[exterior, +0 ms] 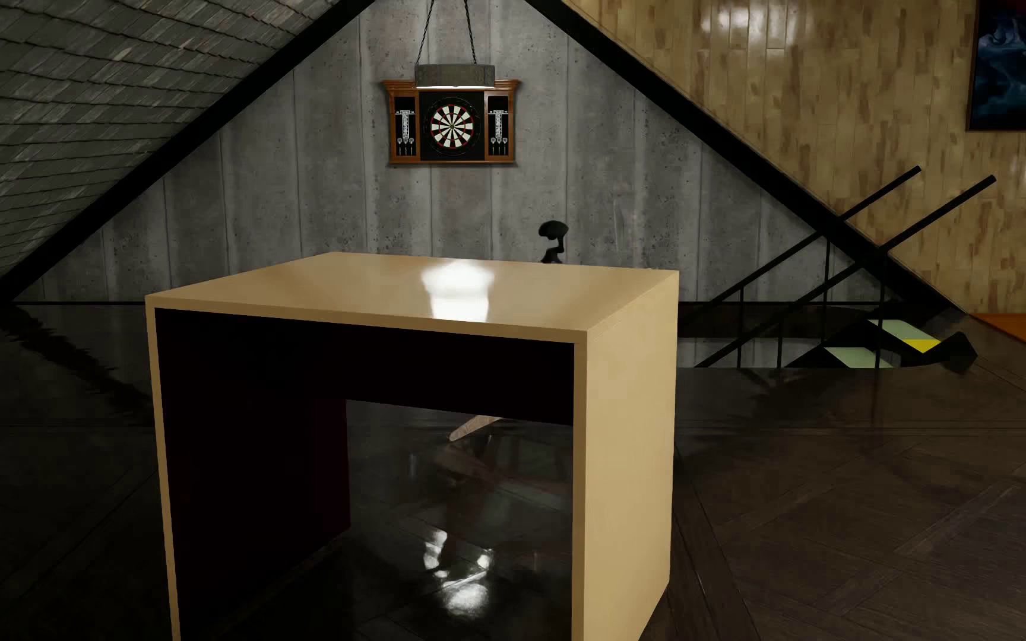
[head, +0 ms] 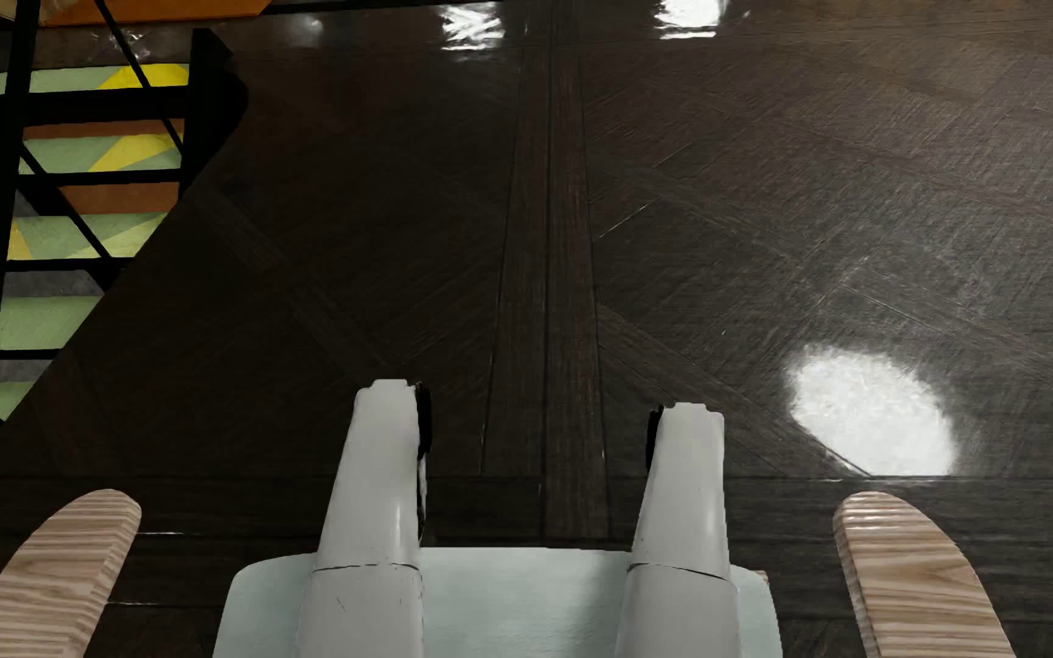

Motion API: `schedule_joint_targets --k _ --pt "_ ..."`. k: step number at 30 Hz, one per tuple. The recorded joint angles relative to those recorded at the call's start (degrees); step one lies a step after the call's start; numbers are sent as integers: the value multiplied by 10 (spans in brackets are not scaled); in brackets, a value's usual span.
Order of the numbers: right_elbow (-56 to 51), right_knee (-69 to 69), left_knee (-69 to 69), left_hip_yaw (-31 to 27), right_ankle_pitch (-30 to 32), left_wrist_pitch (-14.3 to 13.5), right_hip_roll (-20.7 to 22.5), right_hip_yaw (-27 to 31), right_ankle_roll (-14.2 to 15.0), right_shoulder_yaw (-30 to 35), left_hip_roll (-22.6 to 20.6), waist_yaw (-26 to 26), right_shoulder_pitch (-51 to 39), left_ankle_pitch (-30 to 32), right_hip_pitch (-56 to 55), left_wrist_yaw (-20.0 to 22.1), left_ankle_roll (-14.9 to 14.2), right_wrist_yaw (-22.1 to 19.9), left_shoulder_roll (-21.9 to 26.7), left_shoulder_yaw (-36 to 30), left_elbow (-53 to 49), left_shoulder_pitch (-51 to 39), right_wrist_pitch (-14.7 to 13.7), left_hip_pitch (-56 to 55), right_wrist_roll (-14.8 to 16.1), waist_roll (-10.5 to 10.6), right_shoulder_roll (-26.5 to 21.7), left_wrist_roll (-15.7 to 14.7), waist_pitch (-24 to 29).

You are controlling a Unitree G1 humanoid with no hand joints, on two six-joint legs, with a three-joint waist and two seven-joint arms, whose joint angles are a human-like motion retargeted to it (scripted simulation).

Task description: Get up from the dark chair

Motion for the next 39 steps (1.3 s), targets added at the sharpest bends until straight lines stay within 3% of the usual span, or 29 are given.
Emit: schedule_joint_targets --k 2,5,7,13,19,22,24,26,27,28,30,31,32,34,35,36,37,39 --pt "-34 1 -1 0 1 -3 -1 1 -1 -10 -3 1 18 1 1 -15 0 4 -6 2 -23 16 -3 3 13 0 3 4 -1" --pt "-77 1 -4 0 2 -10 -1 3 -2 2 -7 0 18 4 3 -26 0 20 -10 -9 -51 13 -18 10 1 1 -5 9 -2" --pt "-80 0 -5 1 3 -12 1 3 -3 19 -9 0 -1 5 5 -12 3 10 -12 -20 -52 -2 -24 13 -16 3 -8 6 -1" --pt "-55 2 -5 2 -1 -12 2 4 -3 36 -11 -4 -44 4 10 5 5 -23 -4 -43 -63 -36 -15 21 -8 6 -9 -4 10" --pt "-59 5 -5 1 -22 -9 7 9 -8 34 -5 -5 -57 0 -15 12 -2 -25 -5 -42 -73 -60 -14 0 -5 6 -13 -14 42" --pt "-137 9 0 -2 -28 -9 13 16 -6 3 2 -7 -34 -7 -51 5 -9 -4 8 -31 -123 -61 -16 -35 14 5 -32 -22 57" --pt "-256 15 7 -8 -30 -11 18 22 -2 -34 8 -8 6 -14 -87 25 -16 -12 30 -5 -199 -45 -20 -70 31 4 -61 -52 62" --pt "-413 22 17 -15 -30 -17 26 29 -2 -67 17 -9 53 -20 -126 83 -26 -54 57 35 -323 -13 -28 -108 40 0 -95 -100 65" --pt "-491 26 21 -18 -25 -28 31 33 -1 -73 23 -10 67 -23 -148 131 -33 -101 70 56 -398 1 -33 -127 45 -3 -113 -124 68" --pt "-563 29 26 -22 -20 -44 32 37 2 -77 28 -11 75 -25 -169 184 -39 -163 84 72 -480 12 -38 -147 26 -6 -131 -136 71" --pt "-676 37 33 -28 -20 -83 35 42 6 -67 34 -10 61 -31 -207 283 -51 -291 128 90 -639 2 -57 -183 10 -13 -180 -144 87" --pt "-719 39 34 -31 -22 -110 37 44 7 -47 36 -10 32 -34 -227 322 -57 -342 160 87 -708 -17 -75 -202 -8 -18 -211 -133 96" --pt "-752 40 35 -35 -24 -124 39 46 9 -13 39 -10 -17 -37 -247 324 -63 -360 198 78 -766 -43 -92 -220 -27 -24 -245 -115 107" --pt "-792 39 34 -40 -30 -134 40 46 15 106 41 -13 -173 -42 -281 243 -71 -325 295 39 -849 -119 -115 -255 -49 -32 -316 -95 134" --pt "-803 38 33 -44 -32 -132 42 47 19 200 45 -14 -278 -46 -299 185 -74 -296 350 0 -876 -171 -123 -272 -47 -36 -349 -104 146" --pt "-807 36 33 -47 -35 -139 44 45 22 317 48 -15 -403 -51 -312 159 -76 -275 400 -62 -891 -238 -132 -285 -39 -37 -375 -115 160" --pt "-809 35 31 -47 -40 -153 42 44 25 440 45 -15 -532 -56 -325 173 -75 -251 439 -138 -895 -313 -145 -299 -33 -37 -391 -132 169" --pt "-815 25 22 -44 -48 -166 43 42 27 642 42 -14 -748 -65 -341 197 -71 -301 485 -277 -887 -486 -161 -316 -10 -36 -397 -162 196"
